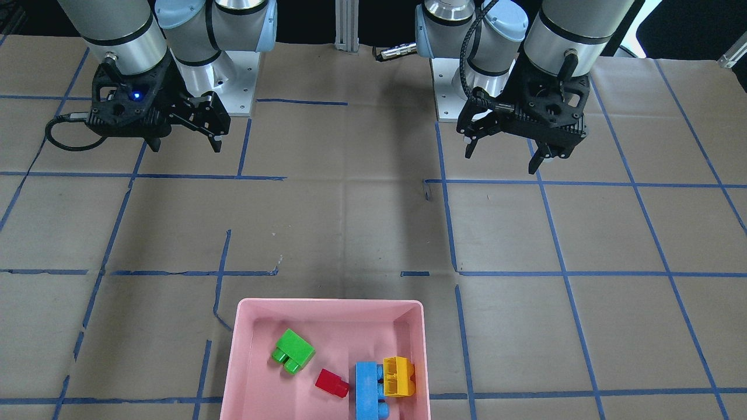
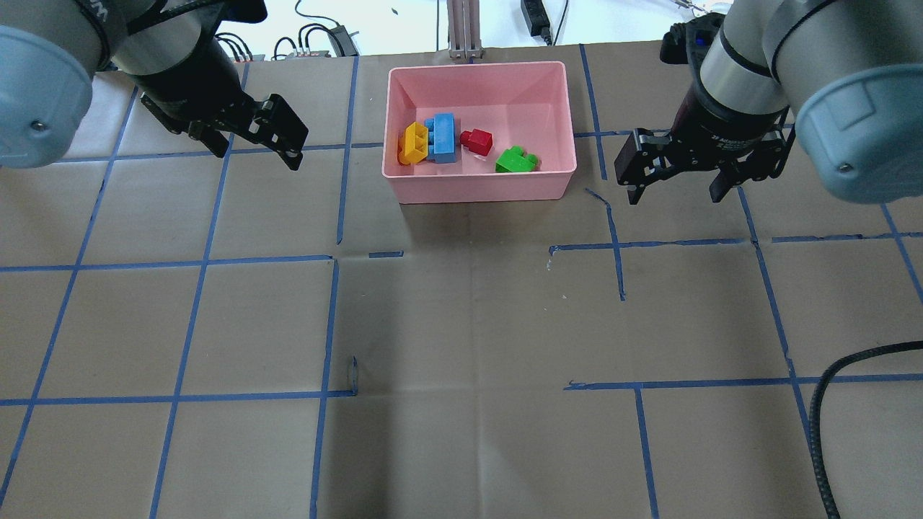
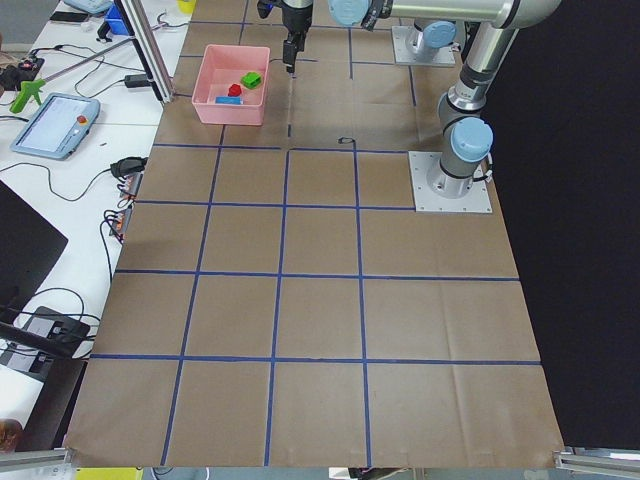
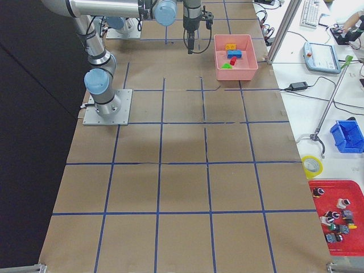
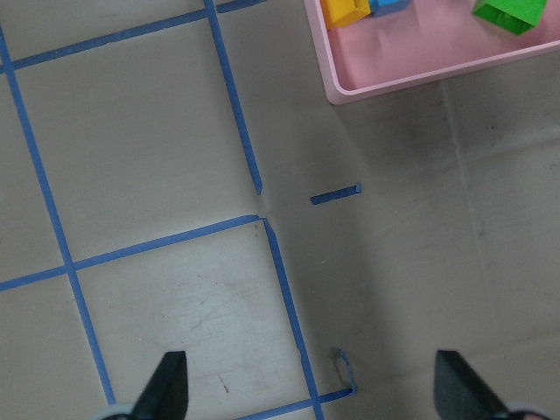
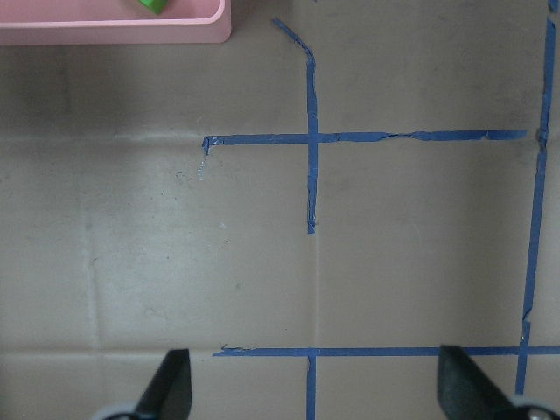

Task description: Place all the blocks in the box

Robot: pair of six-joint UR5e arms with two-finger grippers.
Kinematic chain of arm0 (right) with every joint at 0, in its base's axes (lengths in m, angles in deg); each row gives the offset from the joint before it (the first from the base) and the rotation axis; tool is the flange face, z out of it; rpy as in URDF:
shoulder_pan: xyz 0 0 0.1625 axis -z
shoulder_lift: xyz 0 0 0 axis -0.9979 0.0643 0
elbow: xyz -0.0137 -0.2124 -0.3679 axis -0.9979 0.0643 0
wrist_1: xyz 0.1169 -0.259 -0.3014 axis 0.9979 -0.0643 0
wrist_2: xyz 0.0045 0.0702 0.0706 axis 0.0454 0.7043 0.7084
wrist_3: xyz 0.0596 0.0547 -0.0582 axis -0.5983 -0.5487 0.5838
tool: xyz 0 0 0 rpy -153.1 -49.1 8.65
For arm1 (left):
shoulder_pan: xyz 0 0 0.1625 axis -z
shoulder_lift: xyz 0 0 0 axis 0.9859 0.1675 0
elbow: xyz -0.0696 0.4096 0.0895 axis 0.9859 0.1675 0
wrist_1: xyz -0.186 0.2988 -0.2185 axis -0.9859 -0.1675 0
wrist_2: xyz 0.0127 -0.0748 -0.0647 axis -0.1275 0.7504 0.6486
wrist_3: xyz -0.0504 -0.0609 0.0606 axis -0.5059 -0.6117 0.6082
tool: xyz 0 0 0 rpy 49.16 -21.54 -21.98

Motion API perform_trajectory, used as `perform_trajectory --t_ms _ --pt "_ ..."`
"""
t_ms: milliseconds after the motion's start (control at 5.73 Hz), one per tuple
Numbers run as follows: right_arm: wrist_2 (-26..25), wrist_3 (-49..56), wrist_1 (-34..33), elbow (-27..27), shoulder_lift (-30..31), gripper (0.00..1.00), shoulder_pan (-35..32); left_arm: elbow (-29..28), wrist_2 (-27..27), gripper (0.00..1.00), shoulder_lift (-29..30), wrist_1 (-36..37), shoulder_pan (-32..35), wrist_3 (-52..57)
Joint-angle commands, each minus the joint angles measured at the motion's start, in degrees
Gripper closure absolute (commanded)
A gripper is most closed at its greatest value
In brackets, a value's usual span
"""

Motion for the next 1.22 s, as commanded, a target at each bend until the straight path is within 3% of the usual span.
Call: perform_trajectory --t_ms 0,175,1048 --pt "0.4 -0.1 0.1 0.0 -0.1 0.0 0.0 -2.6 -0.4 0.01 0.7 -0.9 -0.1 0.0" --pt "0.4 -0.1 0.3 0.0 0.0 0.0 0.0 -2.8 -3.1 0.01 0.4 -1.0 0.0 0.1" --pt "0.5 -0.1 0.1 0.1 -0.5 0.0 0.0 -2.6 -2.7 0.01 1.0 -1.0 -3.2 0.6"
